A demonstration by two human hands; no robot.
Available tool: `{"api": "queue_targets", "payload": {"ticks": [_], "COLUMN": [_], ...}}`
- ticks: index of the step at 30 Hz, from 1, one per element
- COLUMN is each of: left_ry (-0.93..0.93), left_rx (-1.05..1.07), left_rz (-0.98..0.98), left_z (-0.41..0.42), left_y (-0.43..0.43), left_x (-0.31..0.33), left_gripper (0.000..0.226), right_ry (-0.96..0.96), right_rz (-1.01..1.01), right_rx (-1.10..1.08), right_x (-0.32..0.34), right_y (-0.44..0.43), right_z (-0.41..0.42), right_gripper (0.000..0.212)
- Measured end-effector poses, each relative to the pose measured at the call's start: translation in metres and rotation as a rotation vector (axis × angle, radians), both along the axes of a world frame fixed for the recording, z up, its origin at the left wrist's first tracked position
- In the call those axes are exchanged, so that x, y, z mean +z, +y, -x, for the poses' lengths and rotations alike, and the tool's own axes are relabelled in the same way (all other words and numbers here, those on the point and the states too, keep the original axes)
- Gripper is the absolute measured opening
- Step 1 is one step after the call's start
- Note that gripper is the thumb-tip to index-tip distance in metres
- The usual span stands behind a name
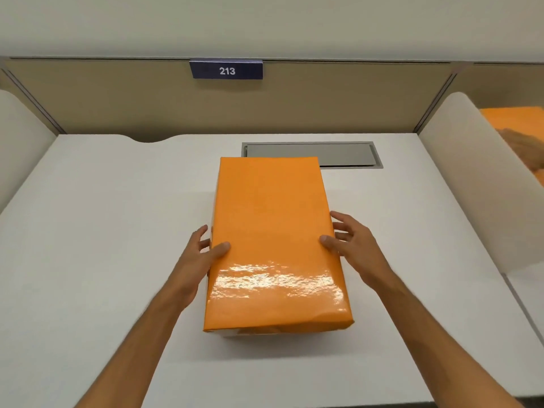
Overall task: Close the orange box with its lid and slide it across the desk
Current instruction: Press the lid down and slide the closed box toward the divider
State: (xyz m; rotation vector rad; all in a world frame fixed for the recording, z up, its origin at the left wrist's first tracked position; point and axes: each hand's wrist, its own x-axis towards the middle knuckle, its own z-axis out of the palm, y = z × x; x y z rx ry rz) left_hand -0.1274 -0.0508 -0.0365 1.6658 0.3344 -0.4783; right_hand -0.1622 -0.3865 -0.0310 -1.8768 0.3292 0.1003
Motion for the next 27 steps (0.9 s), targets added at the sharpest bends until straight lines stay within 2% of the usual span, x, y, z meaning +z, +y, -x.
{"api": "queue_targets", "payload": {"ticks": [6,11,15,19,25,27], "left_ry": [-0.085,-0.085,-0.073,-0.034,0.038,0.087], "left_rx": [-0.027,-0.055,-0.051,-0.005,0.009,0.01], "left_rz": [0.015,0.063,0.1,0.127,0.105,0.102], "left_z": [0.017,0.018,0.017,0.012,-0.001,-0.006], "left_y": [-0.001,0.002,0.003,0.004,-0.003,-0.003], "left_x": [0.0,-0.001,-0.001,-0.001,0.002,0.003], "left_gripper": [0.07,0.072,0.072,0.074,0.075,0.075], "right_ry": [-0.043,-0.041,-0.036,0.033,0.188,0.268], "right_rz": [-0.026,-0.047,-0.144,-0.269,-0.3,-0.321], "right_rx": [-0.107,-0.16,-0.177,-0.183,-0.19,-0.163], "right_x": [-0.002,-0.003,-0.004,-0.003,0.001,0.003], "right_y": [0.013,0.018,0.019,0.017,0.012,0.011], "right_z": [0.026,0.029,0.031,0.027,0.014,0.009], "right_gripper": [0.067,0.065,0.063,0.07,0.08,0.077]}}
